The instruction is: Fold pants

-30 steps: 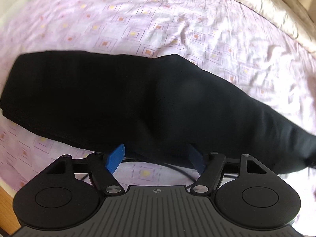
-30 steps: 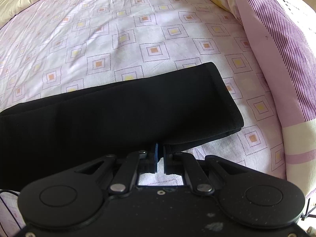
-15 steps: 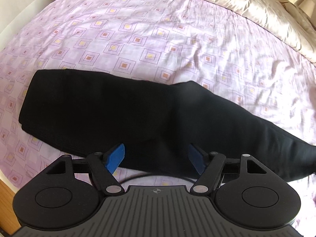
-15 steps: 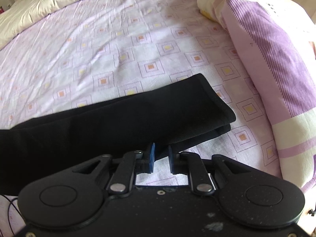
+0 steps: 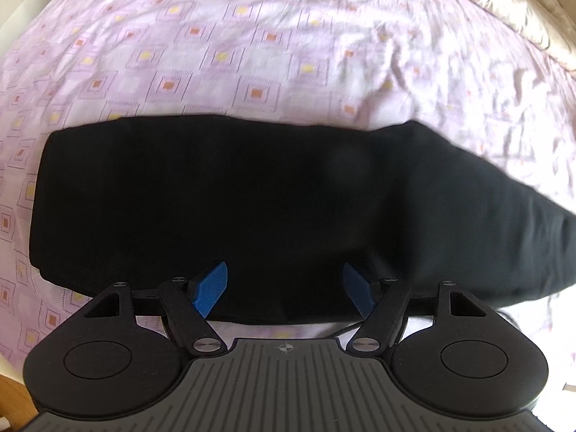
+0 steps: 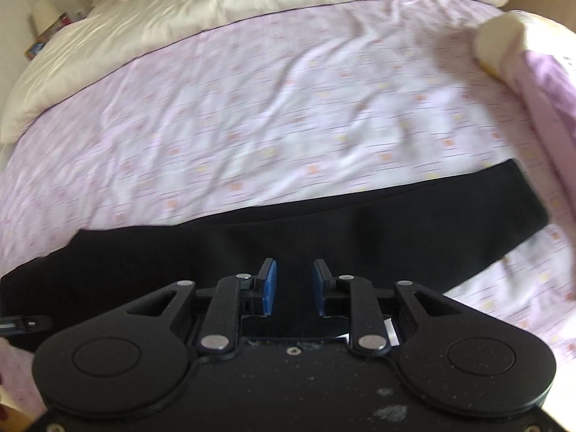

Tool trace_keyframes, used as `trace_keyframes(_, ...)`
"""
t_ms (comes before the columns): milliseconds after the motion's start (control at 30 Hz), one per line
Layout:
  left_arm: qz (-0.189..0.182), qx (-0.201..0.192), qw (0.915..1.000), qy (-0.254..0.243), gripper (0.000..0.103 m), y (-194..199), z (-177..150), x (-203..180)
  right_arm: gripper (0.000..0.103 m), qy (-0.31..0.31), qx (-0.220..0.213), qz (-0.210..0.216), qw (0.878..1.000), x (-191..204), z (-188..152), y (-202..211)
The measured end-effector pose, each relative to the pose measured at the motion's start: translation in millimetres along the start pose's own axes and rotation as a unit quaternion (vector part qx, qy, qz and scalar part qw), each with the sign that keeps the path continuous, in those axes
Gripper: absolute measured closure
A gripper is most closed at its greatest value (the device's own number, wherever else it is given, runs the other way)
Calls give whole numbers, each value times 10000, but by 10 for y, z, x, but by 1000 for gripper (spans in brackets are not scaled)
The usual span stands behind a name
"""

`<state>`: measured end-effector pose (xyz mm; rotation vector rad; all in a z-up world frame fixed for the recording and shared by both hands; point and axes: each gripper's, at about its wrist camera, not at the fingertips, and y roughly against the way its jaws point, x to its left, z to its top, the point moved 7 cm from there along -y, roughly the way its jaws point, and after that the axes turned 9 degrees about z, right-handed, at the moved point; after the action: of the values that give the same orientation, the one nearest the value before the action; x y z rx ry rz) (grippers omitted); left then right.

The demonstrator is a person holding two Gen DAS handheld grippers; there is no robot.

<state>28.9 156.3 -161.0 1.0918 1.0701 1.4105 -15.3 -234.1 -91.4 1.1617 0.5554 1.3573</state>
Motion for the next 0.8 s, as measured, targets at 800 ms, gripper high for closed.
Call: trace_keyframes(800,-780,-693,9933,-499,62,391,636,236,64,1658,1160,1272,9710,2292,587,-1451)
